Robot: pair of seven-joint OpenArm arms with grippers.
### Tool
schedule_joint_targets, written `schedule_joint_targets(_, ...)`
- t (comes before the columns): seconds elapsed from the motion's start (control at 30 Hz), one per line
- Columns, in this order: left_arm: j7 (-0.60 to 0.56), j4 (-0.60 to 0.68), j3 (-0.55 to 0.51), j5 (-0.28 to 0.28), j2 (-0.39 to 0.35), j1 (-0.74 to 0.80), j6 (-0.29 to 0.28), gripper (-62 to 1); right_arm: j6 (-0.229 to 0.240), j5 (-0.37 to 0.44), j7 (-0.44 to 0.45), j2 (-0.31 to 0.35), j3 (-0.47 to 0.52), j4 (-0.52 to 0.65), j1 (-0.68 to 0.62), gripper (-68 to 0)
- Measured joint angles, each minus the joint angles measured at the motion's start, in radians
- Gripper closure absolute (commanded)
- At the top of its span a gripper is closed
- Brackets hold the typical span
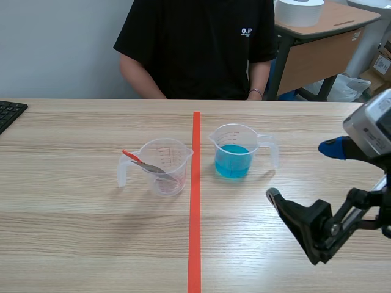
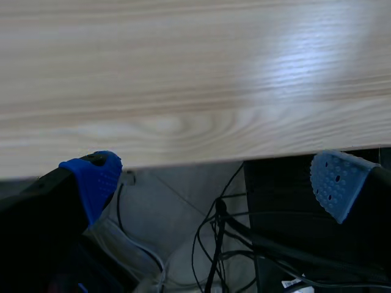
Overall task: Do the redox reaction experiment.
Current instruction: 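Lift the metal plate out of the left beaker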
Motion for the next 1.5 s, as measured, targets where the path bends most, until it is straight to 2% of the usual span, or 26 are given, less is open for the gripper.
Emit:
schedule_joint_targets(0.13,-0.001,-0.043,0.000,0.014,0.035,0.000,0.000,-62.3,0.000,-0.024,0.001,0.000,-0.076,0.000,0.068,-67.9)
schedule_joint_targets(0.33,-0.002,-0.059,0.000,0.056,0.088,-0.001,0.003,-62.3,0.001,-0.116,0.008,0.000,-0.225,0.000,0.188,-67.9)
schedule_joint_targets(0.47,0.002,-0.059,0.000,0.061,0.118,-0.014,0.003,-62.3,0.005,-0.164,0.014,0.000,-0.328,0.000,0.282,-67.9)
schedule_joint_targets(0.57,0.003,-0.065,0.000,0.130,0.129,-0.042,0.003,-62.3,0.005,-0.175,0.019,0.000,-0.399,-0.011,0.355,-67.9)
schedule_joint_targets(0.63,0.003,-0.084,0.000,0.152,0.137,-0.069,0.003,-62.3,0.005,-0.175,0.032,0.000,-0.445,-0.041,0.402,-67.9)
schedule_joint_targets(0.8,0.003,-0.148,0.000,0.151,0.148,-0.117,0.003,-62.3,0.004,-0.183,0.117,-0.018,-0.555,-0.185,0.504,-67.9)
schedule_joint_targets(0.93,0.003,-0.200,0.000,0.151,0.148,-0.148,0.003,-62.3,0.005,-0.233,0.199,-0.054,-0.631,-0.268,0.560,-67.9)
schedule_joint_targets(1.17,0.003,-0.275,0.000,0.151,0.148,-0.181,0.003,-62.3,-0.001,-0.339,0.249,-0.136,-0.738,-0.359,0.645,-67.9)
schedule_joint_targets(1.27,0.003,-0.288,0.000,0.151,0.148,-0.186,0.003,-62.3,-0.009,-0.357,0.274,-0.167,-0.763,-0.394,0.678,-67.9)
schedule_joint_targets(1.4,0.003,-0.293,0.000,0.151,0.159,-0.186,0.003,-62.3,-0.053,-0.356,0.274,-0.190,-0.787,-0.432,0.721,-67.9)
schedule_joint_targets(1.5,0.003,-0.293,0.000,0.151,0.164,-0.186,0.003,-62.3,-0.060,-0.356,0.277,-0.198,-0.793,-0.448,0.743,-67.9)
